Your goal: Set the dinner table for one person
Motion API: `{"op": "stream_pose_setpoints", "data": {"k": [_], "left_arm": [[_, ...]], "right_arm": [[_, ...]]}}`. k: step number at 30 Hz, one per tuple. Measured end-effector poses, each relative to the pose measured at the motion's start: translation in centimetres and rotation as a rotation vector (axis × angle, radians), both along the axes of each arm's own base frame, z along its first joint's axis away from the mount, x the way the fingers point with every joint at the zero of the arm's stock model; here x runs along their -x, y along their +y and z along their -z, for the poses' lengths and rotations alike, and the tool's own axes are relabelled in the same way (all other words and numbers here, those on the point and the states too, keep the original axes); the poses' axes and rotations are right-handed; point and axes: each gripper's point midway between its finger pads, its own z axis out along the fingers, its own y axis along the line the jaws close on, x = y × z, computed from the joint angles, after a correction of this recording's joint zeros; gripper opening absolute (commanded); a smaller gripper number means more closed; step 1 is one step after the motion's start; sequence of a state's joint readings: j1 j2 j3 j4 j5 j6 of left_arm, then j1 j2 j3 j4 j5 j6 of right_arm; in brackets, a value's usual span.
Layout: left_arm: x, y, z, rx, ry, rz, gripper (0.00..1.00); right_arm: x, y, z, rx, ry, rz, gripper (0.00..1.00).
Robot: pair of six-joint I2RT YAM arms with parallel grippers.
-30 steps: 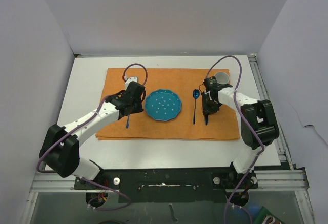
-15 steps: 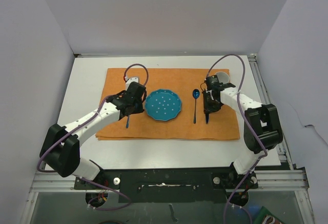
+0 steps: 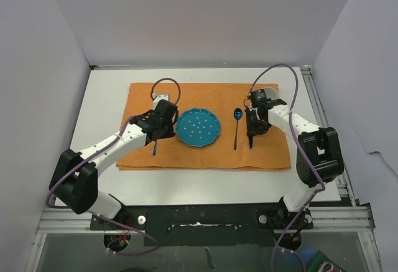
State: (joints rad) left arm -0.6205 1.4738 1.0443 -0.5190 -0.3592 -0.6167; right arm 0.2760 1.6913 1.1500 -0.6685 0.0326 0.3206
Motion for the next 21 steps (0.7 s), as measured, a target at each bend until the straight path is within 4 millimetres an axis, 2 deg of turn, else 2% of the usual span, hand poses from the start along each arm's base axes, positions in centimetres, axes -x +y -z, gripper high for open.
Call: {"op": "stream_pose_setpoints", "data": {"k": [5,10,16,21], "left_arm": [[0.0,0.0,0.0,0.0,0.0,0.0,0.22],[0.0,0.0,0.0,0.0,0.0,0.0,0.22],[0.0,0.0,0.0,0.0,0.0,0.0,0.22],[0.0,0.0,0.0,0.001,0.0,0.0,0.22]], "right_arm": [[0.0,0.1,0.0,-0.003,0.001,-0.001,0.02],[0.1,0.2,0.1,-0.013,0.006,-0.005,0.26],[0.2,0.7,0.1,-0.03,0.011,-0.018,0.41],[0.3,1.1,0.1,-0.045,0.016,-0.032,0.42]]}}
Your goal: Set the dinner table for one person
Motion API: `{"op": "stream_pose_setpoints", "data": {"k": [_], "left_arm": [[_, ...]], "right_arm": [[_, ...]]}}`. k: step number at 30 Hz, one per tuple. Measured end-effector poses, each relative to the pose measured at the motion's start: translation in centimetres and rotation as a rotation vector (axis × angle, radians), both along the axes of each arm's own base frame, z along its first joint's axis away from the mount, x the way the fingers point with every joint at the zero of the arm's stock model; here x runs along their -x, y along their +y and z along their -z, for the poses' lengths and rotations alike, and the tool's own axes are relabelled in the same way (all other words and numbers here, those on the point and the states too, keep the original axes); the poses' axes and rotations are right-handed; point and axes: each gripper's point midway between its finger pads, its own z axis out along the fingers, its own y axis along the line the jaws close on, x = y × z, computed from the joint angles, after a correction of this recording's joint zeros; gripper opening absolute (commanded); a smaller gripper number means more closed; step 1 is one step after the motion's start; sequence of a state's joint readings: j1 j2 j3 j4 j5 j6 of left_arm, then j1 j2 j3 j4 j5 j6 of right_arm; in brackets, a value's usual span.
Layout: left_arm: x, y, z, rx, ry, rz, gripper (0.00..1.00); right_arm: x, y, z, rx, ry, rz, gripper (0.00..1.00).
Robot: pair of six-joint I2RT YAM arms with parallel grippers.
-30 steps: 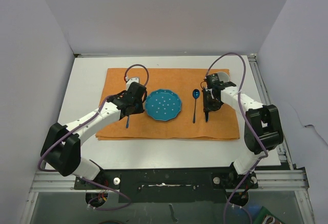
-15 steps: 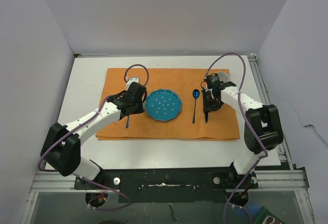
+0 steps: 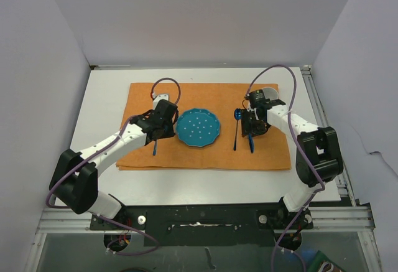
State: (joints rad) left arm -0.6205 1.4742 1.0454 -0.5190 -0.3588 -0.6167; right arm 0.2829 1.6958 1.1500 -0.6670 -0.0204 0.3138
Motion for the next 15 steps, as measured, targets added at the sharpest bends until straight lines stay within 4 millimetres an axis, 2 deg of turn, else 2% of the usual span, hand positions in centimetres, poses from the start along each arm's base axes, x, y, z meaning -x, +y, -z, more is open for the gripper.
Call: {"op": "stream_pose_setpoints", "data": {"k": [7,15], "left_arm": [[-0.15,-0.11,-0.22,0.004,-0.005,0.0,0.22],[-0.19,-0.17,0.08,-0.002,0.002,0.001,0.22]], "right_arm": [[0.0,-0.07,0.01,0.004,0.0,0.0,0.41],[-0.17,-0.83,0.39,0.028,0.001,0.02,0.36]]}}
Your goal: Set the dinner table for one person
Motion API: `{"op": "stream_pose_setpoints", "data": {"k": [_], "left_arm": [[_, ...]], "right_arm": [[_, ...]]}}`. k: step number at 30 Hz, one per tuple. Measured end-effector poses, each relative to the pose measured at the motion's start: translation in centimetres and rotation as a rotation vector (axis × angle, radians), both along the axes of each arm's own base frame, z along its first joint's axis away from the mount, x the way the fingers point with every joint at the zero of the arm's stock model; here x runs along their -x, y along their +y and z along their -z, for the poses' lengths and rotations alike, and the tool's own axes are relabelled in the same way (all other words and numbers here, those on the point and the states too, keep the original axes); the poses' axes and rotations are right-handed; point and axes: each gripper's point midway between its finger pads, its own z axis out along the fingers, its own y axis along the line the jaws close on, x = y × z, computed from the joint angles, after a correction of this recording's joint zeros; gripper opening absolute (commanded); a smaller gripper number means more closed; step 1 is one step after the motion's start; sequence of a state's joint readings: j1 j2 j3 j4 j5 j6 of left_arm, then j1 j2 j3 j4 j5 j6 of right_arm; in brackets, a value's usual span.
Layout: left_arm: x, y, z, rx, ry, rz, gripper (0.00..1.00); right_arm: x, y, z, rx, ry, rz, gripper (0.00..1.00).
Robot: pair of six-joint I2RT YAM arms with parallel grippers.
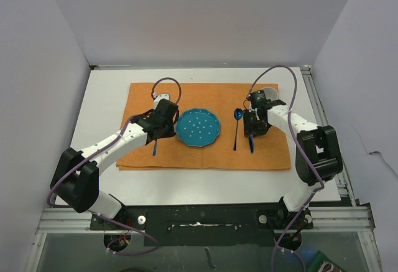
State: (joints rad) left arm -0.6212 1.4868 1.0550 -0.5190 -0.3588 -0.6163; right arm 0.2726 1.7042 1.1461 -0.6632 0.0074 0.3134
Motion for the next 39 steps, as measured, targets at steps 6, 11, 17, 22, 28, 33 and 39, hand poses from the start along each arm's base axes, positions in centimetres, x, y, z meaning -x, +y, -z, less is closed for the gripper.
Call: {"op": "stream_pose_setpoints", "data": {"k": [6,11,17,22,28,33,39], "left_arm": [[0.0,0.0,0.0,0.001,-0.001,0.0,0.22],[0.0,0.0,0.0,-0.001,-0.001,0.0,0.22],[0.0,0.0,0.0,0.0,-0.001,0.0,0.22],[0.0,0.0,0.0,0.0,0.0,0.0,0.22],[0.0,0.0,0.5,-0.009,0.013,0.001,0.22],[0.0,-0.1,0.7,-0.011,0.016,0.004,0.22],[0.1,-0.2,0.7,-0.012,0.017,0.006,0.22]], "right_arm": [[0.4,-1.1,2.4,0.01,0.051,0.029,0.32],[0.5,-1.3,3.3,0.01,0.07,0.034,0.26],[0.4,-1.3,3.3,0.01,0.068,0.035,0.16],[0.5,-1.3,3.2,0.01,0.069,0.034,0.16],[0.4,-1.0,3.0,-0.004,0.074,0.03,0.15],[0.1,-0.5,2.5,-0.029,0.068,0.022,0.15],[-0.9,0.2,1.5,-0.061,0.045,0.012,0.15]]}}
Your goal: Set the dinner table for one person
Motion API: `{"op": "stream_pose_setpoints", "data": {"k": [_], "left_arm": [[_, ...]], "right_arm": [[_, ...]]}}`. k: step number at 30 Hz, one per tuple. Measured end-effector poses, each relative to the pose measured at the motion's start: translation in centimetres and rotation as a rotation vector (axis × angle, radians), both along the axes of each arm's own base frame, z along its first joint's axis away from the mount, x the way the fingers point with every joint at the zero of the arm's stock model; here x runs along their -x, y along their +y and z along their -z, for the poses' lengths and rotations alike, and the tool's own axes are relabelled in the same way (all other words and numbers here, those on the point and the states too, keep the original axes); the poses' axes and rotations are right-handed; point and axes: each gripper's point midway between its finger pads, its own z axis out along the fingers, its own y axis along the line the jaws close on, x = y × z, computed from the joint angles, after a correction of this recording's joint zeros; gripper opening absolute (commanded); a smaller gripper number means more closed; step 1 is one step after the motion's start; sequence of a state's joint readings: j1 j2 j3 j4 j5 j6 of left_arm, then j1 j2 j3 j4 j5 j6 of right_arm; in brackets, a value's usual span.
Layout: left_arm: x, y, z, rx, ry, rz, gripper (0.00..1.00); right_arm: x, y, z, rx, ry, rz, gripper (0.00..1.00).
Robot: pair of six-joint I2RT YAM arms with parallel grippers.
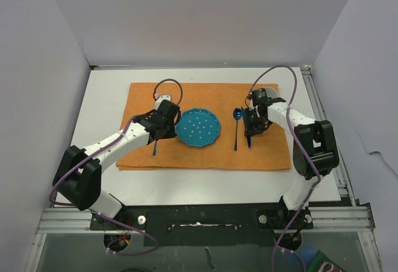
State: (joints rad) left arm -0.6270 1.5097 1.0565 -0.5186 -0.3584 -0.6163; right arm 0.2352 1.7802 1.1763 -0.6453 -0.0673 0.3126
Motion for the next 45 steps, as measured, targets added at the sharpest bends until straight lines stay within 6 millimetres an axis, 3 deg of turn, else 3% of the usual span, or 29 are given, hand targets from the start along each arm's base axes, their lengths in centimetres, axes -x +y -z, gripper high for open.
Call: {"op": "stream_pose_setpoints", "data": {"k": [21,33,45], "left_arm": [[0.0,0.0,0.2,-0.003,0.005,0.001,0.22],[0.1,-0.1,0.2,-0.004,0.005,0.003,0.22],[0.0,-0.1,0.2,-0.003,0.004,0.003,0.22]], "right_arm": [[-0.3,0.7,-0.4,-0.021,-0.008,-0.005,0.15],[-0.1,2.7,0.0,-0.059,0.0,-0.021,0.14],[-0.1,1.9,0.8,-0.025,0.015,0.003,0.13]]}}
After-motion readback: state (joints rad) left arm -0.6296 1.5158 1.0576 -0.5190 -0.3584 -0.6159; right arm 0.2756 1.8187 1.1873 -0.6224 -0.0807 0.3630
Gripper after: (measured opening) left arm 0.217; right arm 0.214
